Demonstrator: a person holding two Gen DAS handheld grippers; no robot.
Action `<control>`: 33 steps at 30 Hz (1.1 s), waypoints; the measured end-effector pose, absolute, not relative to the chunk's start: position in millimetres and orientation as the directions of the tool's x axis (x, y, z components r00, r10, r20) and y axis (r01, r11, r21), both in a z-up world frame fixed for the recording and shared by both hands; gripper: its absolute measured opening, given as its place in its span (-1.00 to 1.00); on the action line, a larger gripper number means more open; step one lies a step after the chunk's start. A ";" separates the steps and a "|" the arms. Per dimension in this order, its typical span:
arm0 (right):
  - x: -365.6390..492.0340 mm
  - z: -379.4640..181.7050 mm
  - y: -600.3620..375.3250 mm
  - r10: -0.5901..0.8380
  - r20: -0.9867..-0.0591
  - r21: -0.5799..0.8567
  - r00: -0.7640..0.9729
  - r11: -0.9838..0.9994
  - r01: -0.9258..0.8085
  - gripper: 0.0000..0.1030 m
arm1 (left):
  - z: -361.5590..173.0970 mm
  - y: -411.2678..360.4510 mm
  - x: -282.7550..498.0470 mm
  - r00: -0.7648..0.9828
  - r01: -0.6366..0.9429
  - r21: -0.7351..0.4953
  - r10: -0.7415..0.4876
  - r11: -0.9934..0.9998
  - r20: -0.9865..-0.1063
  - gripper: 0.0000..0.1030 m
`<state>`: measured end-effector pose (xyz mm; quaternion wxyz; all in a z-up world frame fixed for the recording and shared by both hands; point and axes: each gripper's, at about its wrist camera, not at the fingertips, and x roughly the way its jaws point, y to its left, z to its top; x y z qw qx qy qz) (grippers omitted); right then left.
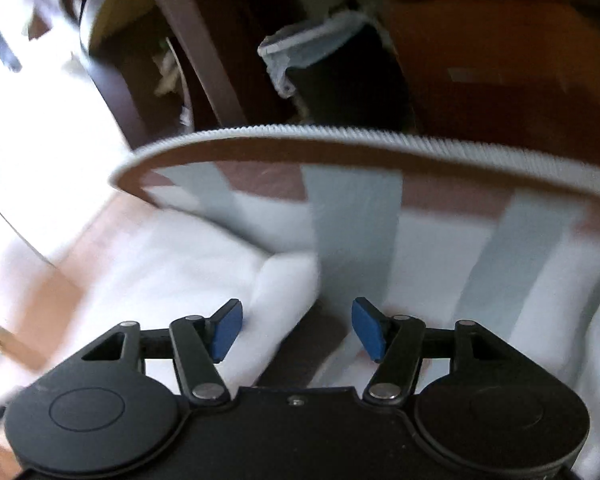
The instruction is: Fold clothes
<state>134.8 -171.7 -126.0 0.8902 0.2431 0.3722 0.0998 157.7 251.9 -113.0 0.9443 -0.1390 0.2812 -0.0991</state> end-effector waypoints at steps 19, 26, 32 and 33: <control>30.5 -133.6 -100.6 0.253 -0.633 0.297 0.732 0.952 -0.072 0.58 | -149.5 194.2 80.8 0.617 -0.009 -0.161 -0.121 0.987 -0.777 0.31; -38.0 -98.4 -80.3 0.218 -0.597 0.195 0.772 0.973 -0.124 0.67 | -114.8 171.1 44.4 0.614 -0.013 -0.205 -0.154 0.979 -0.774 0.74; -74.9 -86.2 -93.9 0.175 -0.625 0.243 0.761 0.970 -0.023 0.67 | -87.5 149.1 14.0 0.623 0.004 -0.116 -0.093 0.993 -0.777 0.93; -81.4 -85.5 -93.5 0.151 -0.633 0.238 0.759 0.971 0.006 0.66 | -84.8 148.2 9.7 0.617 0.016 -0.108 -0.095 0.994 -0.781 0.93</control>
